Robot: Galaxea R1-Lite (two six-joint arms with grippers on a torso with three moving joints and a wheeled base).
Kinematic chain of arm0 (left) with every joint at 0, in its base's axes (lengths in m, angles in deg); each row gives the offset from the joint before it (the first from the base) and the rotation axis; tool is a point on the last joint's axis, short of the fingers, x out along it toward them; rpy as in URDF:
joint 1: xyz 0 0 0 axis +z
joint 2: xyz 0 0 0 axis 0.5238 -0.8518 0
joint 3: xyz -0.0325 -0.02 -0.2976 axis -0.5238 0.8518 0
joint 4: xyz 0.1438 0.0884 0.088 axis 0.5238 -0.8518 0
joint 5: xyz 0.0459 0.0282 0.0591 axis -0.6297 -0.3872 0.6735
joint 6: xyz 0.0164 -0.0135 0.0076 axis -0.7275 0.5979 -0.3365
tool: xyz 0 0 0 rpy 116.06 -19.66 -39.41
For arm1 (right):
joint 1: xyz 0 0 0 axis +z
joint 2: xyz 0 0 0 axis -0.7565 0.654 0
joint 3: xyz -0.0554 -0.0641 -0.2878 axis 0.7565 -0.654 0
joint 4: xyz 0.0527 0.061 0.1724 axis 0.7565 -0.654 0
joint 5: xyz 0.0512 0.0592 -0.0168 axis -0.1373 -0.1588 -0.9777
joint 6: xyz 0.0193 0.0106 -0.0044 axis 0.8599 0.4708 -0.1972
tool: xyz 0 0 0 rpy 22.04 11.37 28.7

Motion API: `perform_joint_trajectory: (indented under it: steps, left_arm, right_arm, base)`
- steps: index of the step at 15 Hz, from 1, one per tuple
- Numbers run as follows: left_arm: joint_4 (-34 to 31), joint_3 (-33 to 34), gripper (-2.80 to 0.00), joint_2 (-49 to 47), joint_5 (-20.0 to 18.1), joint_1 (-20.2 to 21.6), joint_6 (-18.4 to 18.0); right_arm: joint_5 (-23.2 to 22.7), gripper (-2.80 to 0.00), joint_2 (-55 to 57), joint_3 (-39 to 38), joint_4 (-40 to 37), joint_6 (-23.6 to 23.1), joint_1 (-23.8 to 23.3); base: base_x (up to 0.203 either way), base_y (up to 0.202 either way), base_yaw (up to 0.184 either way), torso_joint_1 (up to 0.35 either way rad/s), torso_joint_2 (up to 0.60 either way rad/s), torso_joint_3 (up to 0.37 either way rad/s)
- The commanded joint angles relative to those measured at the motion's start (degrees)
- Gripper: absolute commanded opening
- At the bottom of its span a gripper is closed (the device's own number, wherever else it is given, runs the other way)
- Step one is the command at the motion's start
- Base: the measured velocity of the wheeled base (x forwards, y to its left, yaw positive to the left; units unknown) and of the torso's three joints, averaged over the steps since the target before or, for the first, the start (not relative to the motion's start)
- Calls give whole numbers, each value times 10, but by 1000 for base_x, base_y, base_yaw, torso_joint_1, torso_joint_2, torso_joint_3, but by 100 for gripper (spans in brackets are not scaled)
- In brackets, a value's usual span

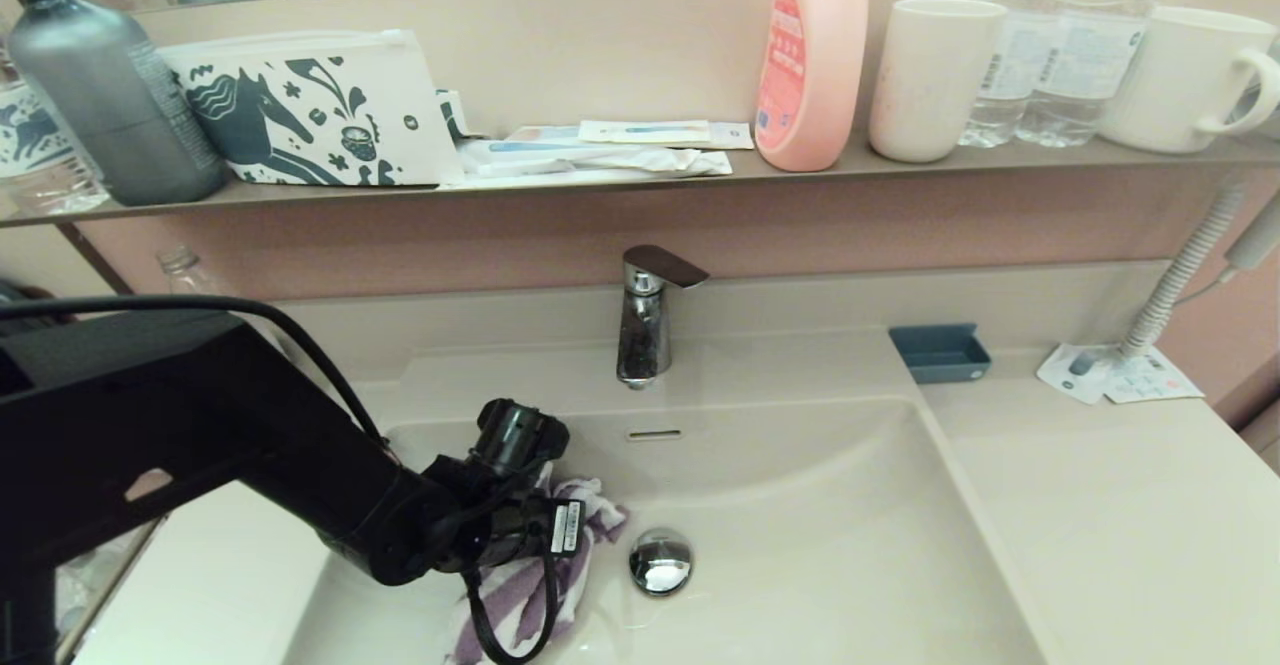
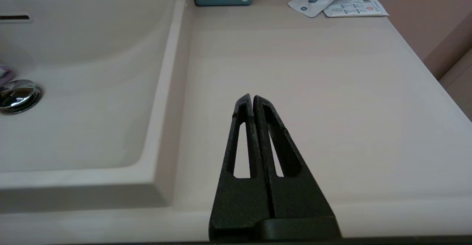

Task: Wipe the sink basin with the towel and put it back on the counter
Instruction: Wipe the sink

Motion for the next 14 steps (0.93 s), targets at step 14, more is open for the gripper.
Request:
perform_joint_trajectory:
  steps: [14]
  left_arm:
    - [54, -157, -280, -122, 115, -138, 153]
  right_arm:
    - [0, -280, 0, 0, 0, 0, 0]
  base:
    - [0, 0, 0, 0, 0, 0]
